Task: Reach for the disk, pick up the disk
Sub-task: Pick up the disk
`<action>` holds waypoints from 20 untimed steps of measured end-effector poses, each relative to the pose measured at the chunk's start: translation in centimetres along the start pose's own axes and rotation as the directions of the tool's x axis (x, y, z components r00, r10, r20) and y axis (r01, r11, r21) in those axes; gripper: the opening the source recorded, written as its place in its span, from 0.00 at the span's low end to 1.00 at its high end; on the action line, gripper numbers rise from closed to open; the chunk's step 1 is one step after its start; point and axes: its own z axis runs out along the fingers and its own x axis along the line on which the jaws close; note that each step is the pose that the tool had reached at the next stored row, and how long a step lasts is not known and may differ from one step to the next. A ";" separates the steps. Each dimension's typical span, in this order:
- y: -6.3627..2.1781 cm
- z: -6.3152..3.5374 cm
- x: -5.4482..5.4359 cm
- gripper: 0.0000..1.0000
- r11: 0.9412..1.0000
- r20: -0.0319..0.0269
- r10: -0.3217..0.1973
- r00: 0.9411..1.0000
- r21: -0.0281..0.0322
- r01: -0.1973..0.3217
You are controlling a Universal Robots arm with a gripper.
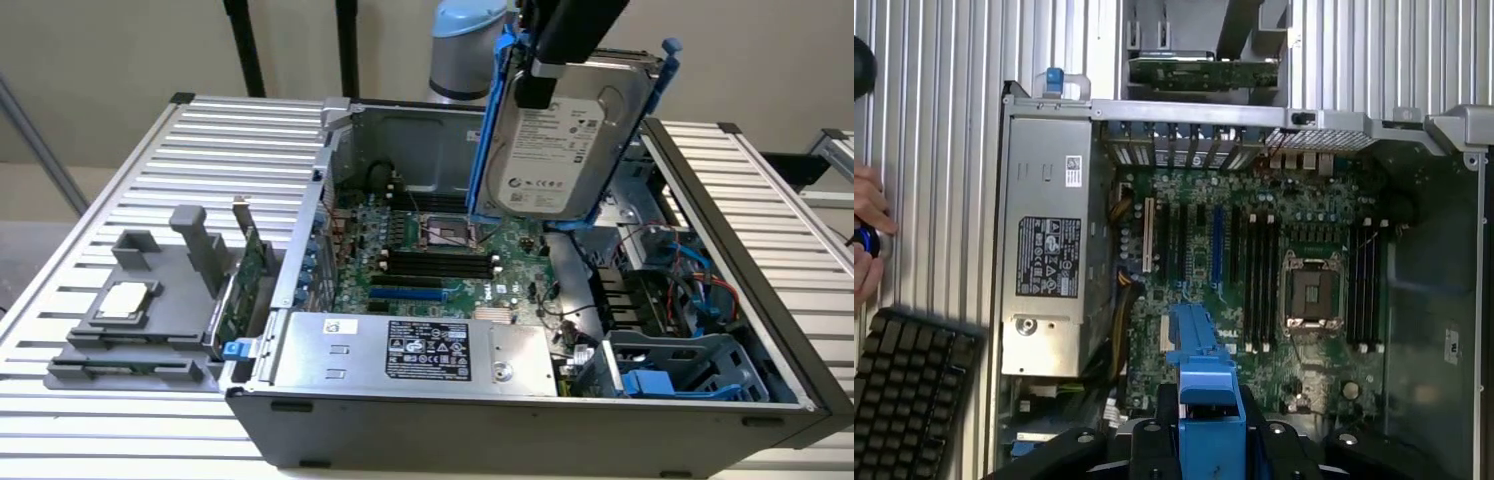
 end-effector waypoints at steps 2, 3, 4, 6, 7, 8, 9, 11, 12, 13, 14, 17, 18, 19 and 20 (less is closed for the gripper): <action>-0.76 0.00 0.4 0.33 1.000 0.000 0.000 1.000 0.000 0.000; -1.12 -0.01 0.5 0.33 1.000 0.000 0.000 1.000 0.000 0.000; -1.49 -0.01 0.7 0.33 1.000 0.001 0.000 1.000 0.000 0.000; -2.22 -0.02 1.1 0.33 1.000 0.001 0.000 1.000 0.000 0.000; -2.58 -0.02 1.3 0.33 1.000 0.001 0.000 1.000 0.000 0.000; -2.96 -0.02 1.4 0.33 1.000 0.002 0.000 1.000 0.001 0.000; -3.29 -0.02 1.6 0.33 1.000 0.002 0.000 1.000 0.001 0.000; -4.01 -0.04 2.0 0.33 1.000 0.002 0.000 1.000 0.001 0.000; -4.35 -0.04 2.2 0.33 1.000 0.002 0.000 1.000 0.001 0.000; -4.67 -0.05 2.4 0.33 1.000 0.003 0.000 1.000 0.001 0.000; -5.00 -0.05 2.6 0.33 1.000 0.003 0.000 1.000 0.001 0.000; -5.93 -0.08 3.2 0.33 1.000 0.004 0.000 1.000 0.002 0.000; -6.22 -0.09 3.4 0.33 1.000 0.004 0.000 1.000 0.002 0.000; -6.50 -0.10 3.6 0.33 1.000 0.004 0.000 1.000 0.002 0.000; -6.76 -0.11 3.8 0.33 1.000 0.004 0.000 1.000 0.002 0.000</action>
